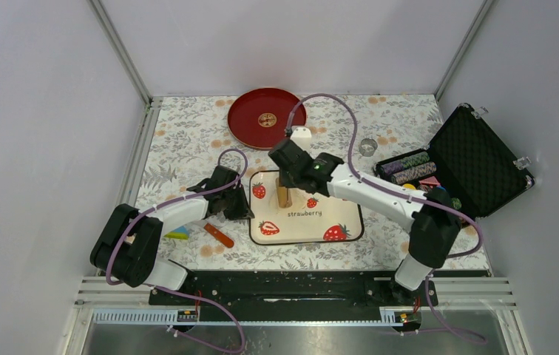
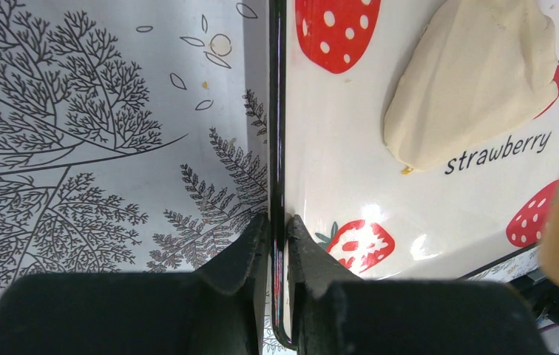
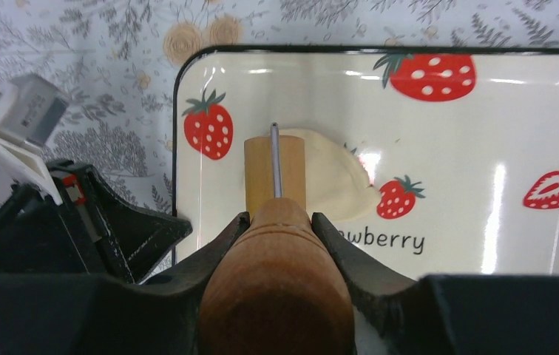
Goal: Roll out the dumpling wrappers from the dough
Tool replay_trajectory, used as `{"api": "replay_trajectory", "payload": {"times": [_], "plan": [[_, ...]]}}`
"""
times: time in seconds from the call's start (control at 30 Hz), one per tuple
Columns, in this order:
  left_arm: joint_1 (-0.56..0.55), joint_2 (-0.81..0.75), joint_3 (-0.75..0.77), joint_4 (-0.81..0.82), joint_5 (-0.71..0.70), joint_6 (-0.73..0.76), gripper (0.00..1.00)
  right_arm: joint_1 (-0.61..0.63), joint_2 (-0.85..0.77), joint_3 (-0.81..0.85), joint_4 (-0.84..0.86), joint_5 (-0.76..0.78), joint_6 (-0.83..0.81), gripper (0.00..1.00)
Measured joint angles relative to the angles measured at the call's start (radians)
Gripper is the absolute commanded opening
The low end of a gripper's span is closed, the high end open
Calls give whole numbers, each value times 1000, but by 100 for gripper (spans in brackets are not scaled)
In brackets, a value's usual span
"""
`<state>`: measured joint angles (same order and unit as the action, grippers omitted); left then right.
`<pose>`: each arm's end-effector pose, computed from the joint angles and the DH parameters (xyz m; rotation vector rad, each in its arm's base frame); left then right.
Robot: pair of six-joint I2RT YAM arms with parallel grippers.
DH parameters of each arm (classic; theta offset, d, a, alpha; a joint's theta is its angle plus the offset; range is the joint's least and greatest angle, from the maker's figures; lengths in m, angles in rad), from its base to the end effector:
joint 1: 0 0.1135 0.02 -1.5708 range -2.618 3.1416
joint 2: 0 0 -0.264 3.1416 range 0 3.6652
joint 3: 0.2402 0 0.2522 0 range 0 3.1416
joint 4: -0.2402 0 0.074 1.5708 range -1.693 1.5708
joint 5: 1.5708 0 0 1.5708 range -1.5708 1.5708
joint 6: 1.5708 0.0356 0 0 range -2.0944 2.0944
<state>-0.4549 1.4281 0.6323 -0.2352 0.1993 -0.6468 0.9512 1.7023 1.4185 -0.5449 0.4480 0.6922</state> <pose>0.2239 -0.1174 0.1484 -0.1854 2.7108 -0.6247 0.2322 0.2990 0.2860 -0.0951 2.3140 0.2994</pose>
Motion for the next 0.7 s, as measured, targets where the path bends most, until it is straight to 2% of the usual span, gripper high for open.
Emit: {"api": "replay_trajectory", "payload": {"times": [0.33,0.7], "plan": [[0,0,0,0,0,0,0,-117,-55,-28,17,-6,-51,0],[0,0,0,0,0,0,0,-116,-24,-181,95,-14,-69,0]]}}
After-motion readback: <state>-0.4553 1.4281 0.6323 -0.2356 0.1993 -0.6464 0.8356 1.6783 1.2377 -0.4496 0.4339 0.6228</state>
